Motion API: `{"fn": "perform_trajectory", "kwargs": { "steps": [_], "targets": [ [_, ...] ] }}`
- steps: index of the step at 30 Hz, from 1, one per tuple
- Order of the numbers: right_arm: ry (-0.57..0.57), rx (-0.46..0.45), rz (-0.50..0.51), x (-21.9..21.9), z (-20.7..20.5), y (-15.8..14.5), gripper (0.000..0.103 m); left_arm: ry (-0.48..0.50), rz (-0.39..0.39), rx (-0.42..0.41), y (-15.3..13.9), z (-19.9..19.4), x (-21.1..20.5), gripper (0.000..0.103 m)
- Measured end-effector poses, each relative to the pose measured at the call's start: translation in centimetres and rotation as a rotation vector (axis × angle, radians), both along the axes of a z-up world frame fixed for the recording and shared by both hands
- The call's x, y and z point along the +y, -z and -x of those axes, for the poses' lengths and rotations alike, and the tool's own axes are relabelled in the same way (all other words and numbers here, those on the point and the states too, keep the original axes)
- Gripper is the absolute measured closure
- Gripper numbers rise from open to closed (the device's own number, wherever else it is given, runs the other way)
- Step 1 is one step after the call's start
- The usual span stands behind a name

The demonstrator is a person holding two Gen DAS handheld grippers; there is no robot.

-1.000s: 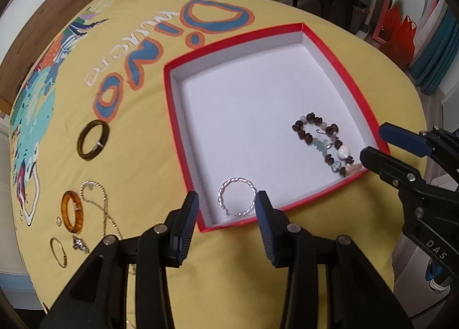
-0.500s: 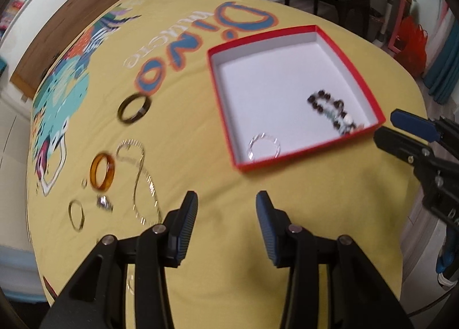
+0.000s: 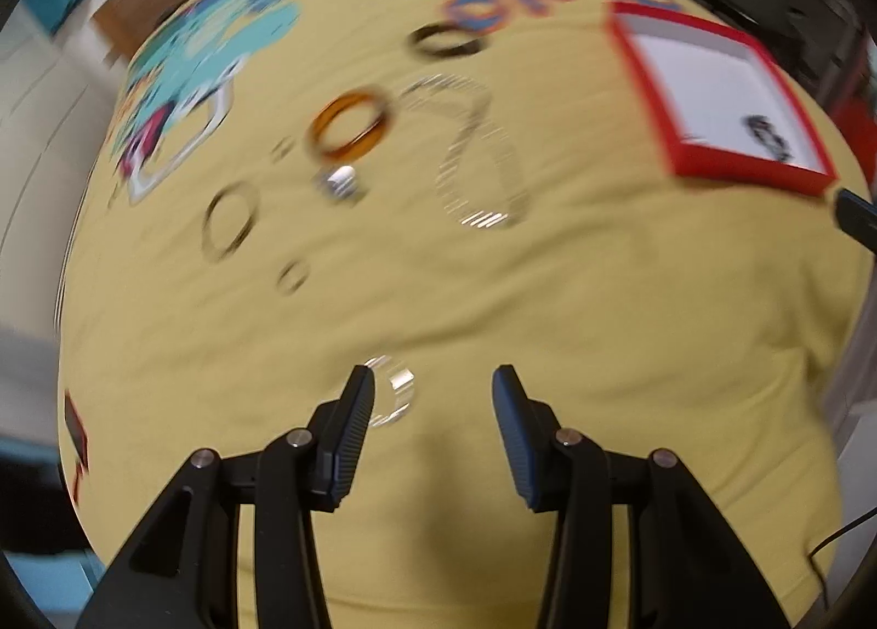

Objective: Organize jewelry
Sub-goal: 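Withdraw both tools from the box back over the jewelry, then grasp the second silver hoop with the left tool while the right grasps the silver chain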

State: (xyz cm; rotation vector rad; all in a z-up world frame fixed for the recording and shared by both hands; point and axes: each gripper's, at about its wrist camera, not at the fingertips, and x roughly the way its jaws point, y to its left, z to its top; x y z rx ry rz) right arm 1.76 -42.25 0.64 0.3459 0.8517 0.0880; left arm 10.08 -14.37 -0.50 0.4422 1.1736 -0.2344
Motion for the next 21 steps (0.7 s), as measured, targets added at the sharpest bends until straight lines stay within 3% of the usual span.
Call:
{"fn": "perform_trajectory", "kwargs": {
  "steps": [4, 7, 11, 21],
  "targets": [
    [-0.049, 0.012, -0.007, 2.3, -0.9, 0.4, 0.058, -0.099, 0.009, 0.016, 1.2, -1.3, 4.7, 0.060],
    [-0.090, 0.023, -0.007, 4.3, -1.9, 0.7, 0.058, -0.132, 0.065, 0.043, 1.9, -1.9, 6.7, 0.060],
    [-0.132, 0.040, 0.002, 6.3, -3.2, 1.0, 0.057, -0.116, 0.160, 0.072, 2.7, -2.0, 7.2, 0.060],
    [-0.220, 0.084, 0.036, 10.4, -6.2, 2.2, 0.057, -0.135, 0.178, 0.141, 6.4, -4.5, 7.5, 0.061]
  ]
}}
